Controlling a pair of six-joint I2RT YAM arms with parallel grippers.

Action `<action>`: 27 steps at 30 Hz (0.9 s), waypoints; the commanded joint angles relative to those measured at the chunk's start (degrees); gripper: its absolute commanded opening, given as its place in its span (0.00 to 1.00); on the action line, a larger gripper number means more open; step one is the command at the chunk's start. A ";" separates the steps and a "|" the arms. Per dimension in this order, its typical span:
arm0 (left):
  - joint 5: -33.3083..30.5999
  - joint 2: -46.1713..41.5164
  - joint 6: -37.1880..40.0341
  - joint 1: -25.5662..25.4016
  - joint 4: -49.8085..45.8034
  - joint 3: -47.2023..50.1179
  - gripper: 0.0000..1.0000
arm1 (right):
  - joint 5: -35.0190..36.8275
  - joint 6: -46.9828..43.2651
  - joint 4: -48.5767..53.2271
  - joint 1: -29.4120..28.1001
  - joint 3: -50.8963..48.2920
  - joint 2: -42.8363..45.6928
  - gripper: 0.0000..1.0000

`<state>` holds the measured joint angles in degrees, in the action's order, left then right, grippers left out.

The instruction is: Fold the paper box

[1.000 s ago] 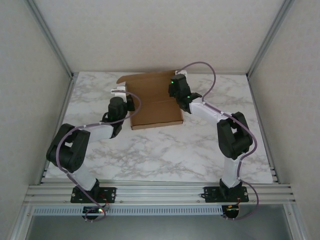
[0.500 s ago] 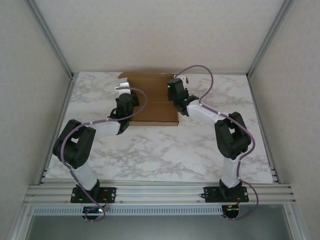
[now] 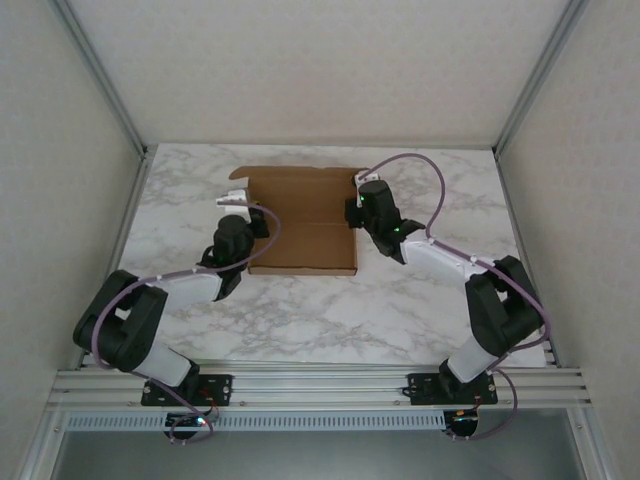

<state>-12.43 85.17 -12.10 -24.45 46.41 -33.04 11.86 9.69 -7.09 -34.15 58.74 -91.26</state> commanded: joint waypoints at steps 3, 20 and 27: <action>6.11 -3.81 -1.27 -2.83 9.54 4.37 0.08 | -7.11 -3.19 -9.20 -1.09 -6.10 3.25 0.18; 2.67 -0.27 1.39 -5.59 35.17 20.48 0.03 | -6.62 -4.25 -35.38 -2.71 -23.03 3.11 0.16; -2.86 1.69 2.99 -9.65 39.02 23.17 0.03 | -5.82 -2.68 -40.18 -3.91 -26.40 1.45 0.15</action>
<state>-16.23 86.43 -9.50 -31.55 79.33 -10.31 9.17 6.70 -44.31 -35.53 33.93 -88.40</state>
